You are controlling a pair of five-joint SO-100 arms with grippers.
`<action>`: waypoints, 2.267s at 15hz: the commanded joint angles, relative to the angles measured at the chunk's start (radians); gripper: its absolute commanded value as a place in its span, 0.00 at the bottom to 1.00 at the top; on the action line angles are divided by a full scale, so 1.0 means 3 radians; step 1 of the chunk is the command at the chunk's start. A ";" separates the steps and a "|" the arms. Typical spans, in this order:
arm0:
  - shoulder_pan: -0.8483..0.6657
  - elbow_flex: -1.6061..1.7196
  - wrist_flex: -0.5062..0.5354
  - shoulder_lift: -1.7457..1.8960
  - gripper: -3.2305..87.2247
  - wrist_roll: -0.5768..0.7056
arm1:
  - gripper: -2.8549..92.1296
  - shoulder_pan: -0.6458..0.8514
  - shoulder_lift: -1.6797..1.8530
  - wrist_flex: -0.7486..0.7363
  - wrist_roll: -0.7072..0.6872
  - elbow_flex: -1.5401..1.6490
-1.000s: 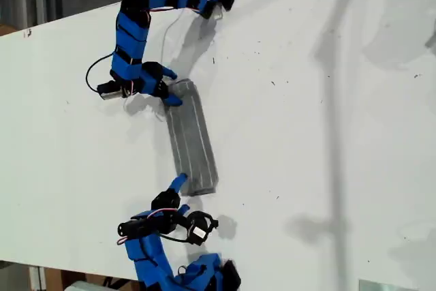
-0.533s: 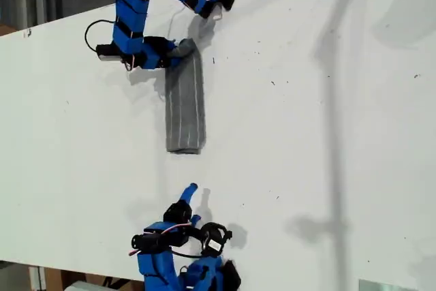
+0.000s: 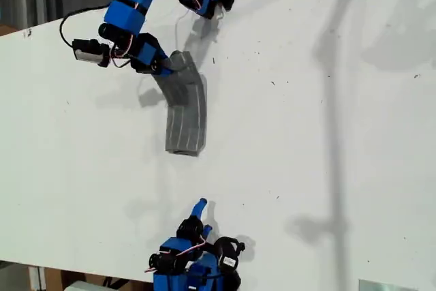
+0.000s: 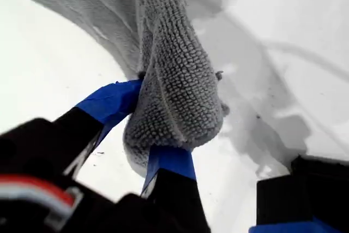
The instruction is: Grasp corners of a square towel and fold twice.
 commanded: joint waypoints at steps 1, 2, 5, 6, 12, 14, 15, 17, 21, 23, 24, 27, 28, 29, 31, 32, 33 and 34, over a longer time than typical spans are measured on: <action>0.0041 0.0266 -0.0235 0.0353 0.39 -0.0066 | 0.03 -0.0179 -0.0445 -0.0317 -0.0179 -0.0701; 0.0046 0.0368 -0.0251 0.0481 0.38 -0.0092 | 0.03 -0.0220 -0.0803 -0.0414 -0.0271 -0.1058; 0.0072 0.0670 -0.0235 0.0910 0.37 -0.0179 | 0.03 -0.0276 -0.1519 -0.0833 -0.0491 -0.1856; 0.0087 0.0767 -0.0215 0.1089 0.37 -0.0215 | 0.03 -0.0266 -0.1626 -0.1038 -0.0547 -0.1907; 0.0128 0.1043 -0.0077 0.1595 0.37 -0.0286 | 0.37 -0.0378 -0.2010 -0.1621 -0.0869 -0.2091; 0.0112 0.1064 -0.0092 0.1611 0.37 -0.0256 | 0.38 -0.0383 -0.1902 -0.1621 -0.0900 -0.2112; 0.0092 0.1079 -0.0082 0.1641 0.37 -0.0235 | 0.39 -0.0373 -0.1774 -0.1585 -0.0900 -0.2061; -0.0020 0.1207 -0.0010 0.1999 0.37 -0.0118 | 0.38 -0.0373 -0.1186 -0.1483 -0.0869 -0.1503; -0.0015 0.1667 0.0215 0.3431 0.36 -0.0077 | 0.38 -0.0859 0.1018 -0.1754 0.0159 0.1268; 0.0036 0.1928 0.0082 0.3651 0.36 -0.0133 | 0.37 -0.1166 0.2291 -0.2388 0.0639 0.2756; 0.0026 0.2004 -0.0010 0.3656 0.36 -0.0066 | 0.37 -0.1268 0.2741 -0.2429 0.0854 0.3232; -0.0220 0.2388 -0.0251 0.3656 0.35 0.0107 | 0.38 -0.1565 0.3334 -0.2056 0.1130 0.3487; -0.0143 0.2362 -0.0230 0.3682 0.34 0.0010 | 0.37 -0.1585 0.3538 -0.1866 0.1289 0.3636; -0.0169 0.2378 -0.0240 0.3682 0.34 -0.0138 | 0.36 -0.1570 0.3881 -0.1503 0.1662 0.3835; -0.0179 0.2373 -0.0235 0.3682 0.34 -0.0690 | 0.37 -0.1677 0.4878 -0.0588 0.1892 0.3973; -0.0148 0.2388 -0.0251 0.3682 0.34 -0.0573 | 0.34 -0.1764 0.4812 -0.0476 0.1831 0.3799; 0.0000 0.2393 -0.0256 0.3682 0.34 -0.0644 | 0.33 -0.1815 0.4827 -0.0476 0.1841 0.3804; 0.0199 0.2393 -0.0256 0.3682 0.34 -0.0654 | 0.33 -0.1805 0.4837 -0.0455 0.1779 0.3799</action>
